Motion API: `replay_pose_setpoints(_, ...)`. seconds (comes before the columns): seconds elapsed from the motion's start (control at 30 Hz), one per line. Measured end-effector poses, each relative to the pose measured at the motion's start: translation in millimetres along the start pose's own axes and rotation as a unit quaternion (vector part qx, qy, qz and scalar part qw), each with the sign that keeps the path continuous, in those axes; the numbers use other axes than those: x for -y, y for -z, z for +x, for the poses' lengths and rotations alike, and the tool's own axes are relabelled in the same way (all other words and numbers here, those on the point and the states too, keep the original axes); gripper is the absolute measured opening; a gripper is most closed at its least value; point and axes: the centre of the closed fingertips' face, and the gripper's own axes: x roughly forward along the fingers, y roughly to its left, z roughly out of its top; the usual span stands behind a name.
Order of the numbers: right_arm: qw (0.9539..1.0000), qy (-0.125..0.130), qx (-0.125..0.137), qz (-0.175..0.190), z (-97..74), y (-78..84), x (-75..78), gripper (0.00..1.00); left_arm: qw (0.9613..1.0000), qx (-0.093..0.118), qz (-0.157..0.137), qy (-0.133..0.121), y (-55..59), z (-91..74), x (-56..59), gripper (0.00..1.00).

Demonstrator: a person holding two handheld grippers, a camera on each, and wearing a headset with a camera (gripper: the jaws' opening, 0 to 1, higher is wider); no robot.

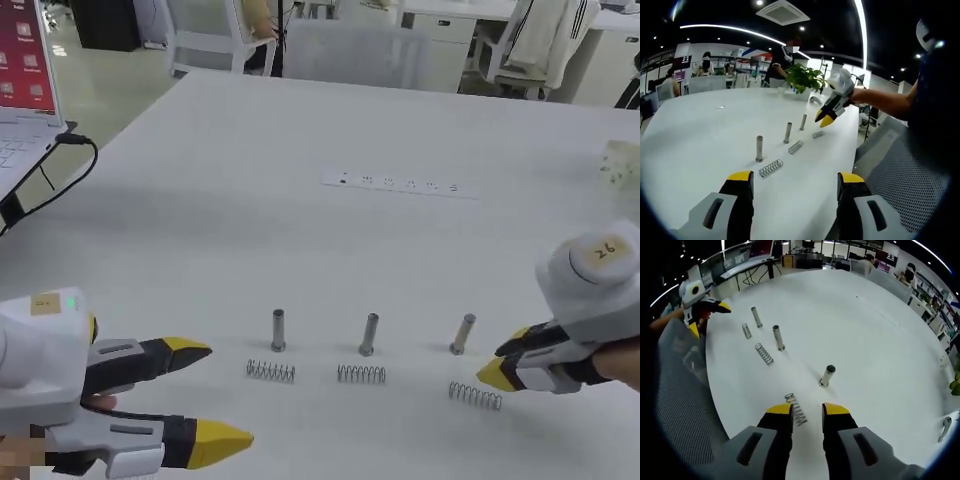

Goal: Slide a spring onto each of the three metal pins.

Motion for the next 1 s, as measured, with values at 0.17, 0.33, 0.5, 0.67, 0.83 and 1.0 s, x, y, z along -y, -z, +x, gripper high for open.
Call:
replay_pose_setpoints(0.17, 0.9998, -0.011, -0.014, -0.012, 5.4, 7.9, -4.3, 0.2, 1.0, 0.001, -0.001, -0.001, -0.2, -0.2, -0.1, 0.62)
replay_pose_setpoints(0.33, 0.9991, -0.022, -0.025, -0.024, 8.8, 13.1, -6.5, 0.19, 1.0, 0.001, -0.002, -0.001, 0.4, -0.3, -0.1, 0.62)
replay_pose_setpoints(0.5, 0.9982, -0.029, -0.037, -0.036, 12.5, 18.2, -7.0, 0.18, 1.0, 0.0, -0.003, 0.0, 0.8, -0.2, -0.3, 0.61)
replay_pose_setpoints(0.67, 0.9971, -0.033, -0.048, -0.047, 14.6, 21.9, -7.5, 0.17, 1.0, 0.001, -0.005, 0.0, 0.9, -0.4, -0.4, 0.61)
replay_pose_setpoints(0.83, 0.9959, -0.037, -0.058, -0.058, 16.3, 24.8, -8.6, 0.16, 1.0, 0.001, -0.006, 0.001, 1.5, 0.0, 0.2, 0.6)
replay_pose_setpoints(1.0, 0.9948, -0.041, -0.067, -0.065, 17.9, 27.3, -8.6, 0.15, 1.0, 0.002, -0.007, 0.001, 0.8, -0.3, 0.0, 0.6)
